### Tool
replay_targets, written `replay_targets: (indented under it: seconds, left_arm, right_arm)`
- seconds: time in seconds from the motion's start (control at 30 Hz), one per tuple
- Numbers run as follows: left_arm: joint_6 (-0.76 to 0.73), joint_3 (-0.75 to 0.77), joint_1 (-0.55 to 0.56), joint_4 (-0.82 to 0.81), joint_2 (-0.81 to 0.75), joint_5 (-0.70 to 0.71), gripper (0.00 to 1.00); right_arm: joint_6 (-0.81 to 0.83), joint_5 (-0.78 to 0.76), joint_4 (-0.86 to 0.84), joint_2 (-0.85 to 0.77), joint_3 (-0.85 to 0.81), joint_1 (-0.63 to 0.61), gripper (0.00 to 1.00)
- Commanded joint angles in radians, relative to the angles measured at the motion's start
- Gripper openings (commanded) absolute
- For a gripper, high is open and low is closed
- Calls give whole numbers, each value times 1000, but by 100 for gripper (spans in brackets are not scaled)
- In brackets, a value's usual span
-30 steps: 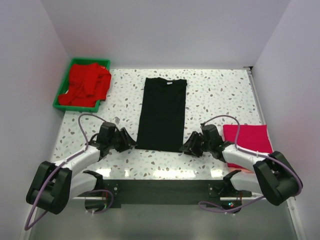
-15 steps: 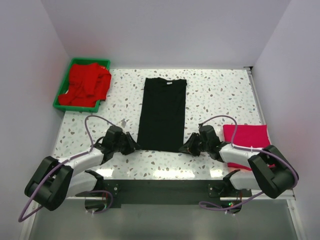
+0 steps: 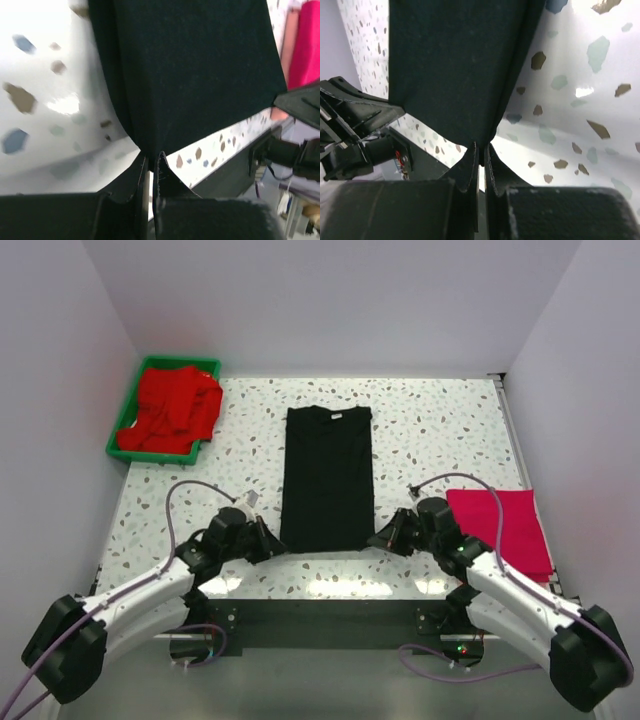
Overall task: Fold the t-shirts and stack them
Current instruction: Fold the tshirt
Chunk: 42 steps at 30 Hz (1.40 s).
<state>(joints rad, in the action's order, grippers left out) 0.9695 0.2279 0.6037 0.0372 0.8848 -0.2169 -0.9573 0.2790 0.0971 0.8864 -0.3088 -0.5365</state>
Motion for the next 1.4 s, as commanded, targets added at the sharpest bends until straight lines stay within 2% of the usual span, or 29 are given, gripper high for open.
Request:
replay_targets:
  seconds: [0.0,0.13,0.23,0.3,0.4,0.53,0.6,0.67,0.7,0.9,1.03,1.13,1.33,1.37]
  left_arm:
    - [80,-36,92,59,-84,57,0]
    - [181,-38,272,121,-173,173,0]
    - [225,-16,358,171,-225,247,0]
    - [233,-7,370,179,-231,261,0]
    - [216,37,370,193,-213,310,0]
    - [152,175,354,245,-108,399,0]
    - [86,278,303,268,-57,412,0]
    - [42,359,253,260,15,395,0]
    - [3,379,192,253,35,354,0]
    - [-103,540,39,167,224,255,0]
    - [-143,695,-51,115,399,173,0]
    - [-164,821,-108,102,536,125,0]
    - [-169,1052,-220,58,819,22,0]
    - [-169,1086,-232,56,859,10,0]
  right_arm:
    - [49,28,176,-121,48,-3,0]
    - [60,55,328,-369,74,-3,0]
    - [65,62,461,-481,66,-3,0]
    - [66,54,526,-555,45,-3,0]
    - [81,20,537,-549,-1,-3,0]
    - [143,-26,469,-388,-101,-3,0]
    - [164,-70,457,-267,-182,-3,0]
    - [195,-119,440,-192,-267,-2,0]
    - [210,-132,428,-128,-295,-2,0]
    - [272,-213,366,142,-525,24,0]
    - [307,-140,300,371,-654,125,0]
    - [321,-80,270,468,-755,197,0]
    - [344,9,265,767,-1074,288,0]
    - [345,23,263,858,-1116,297,0]
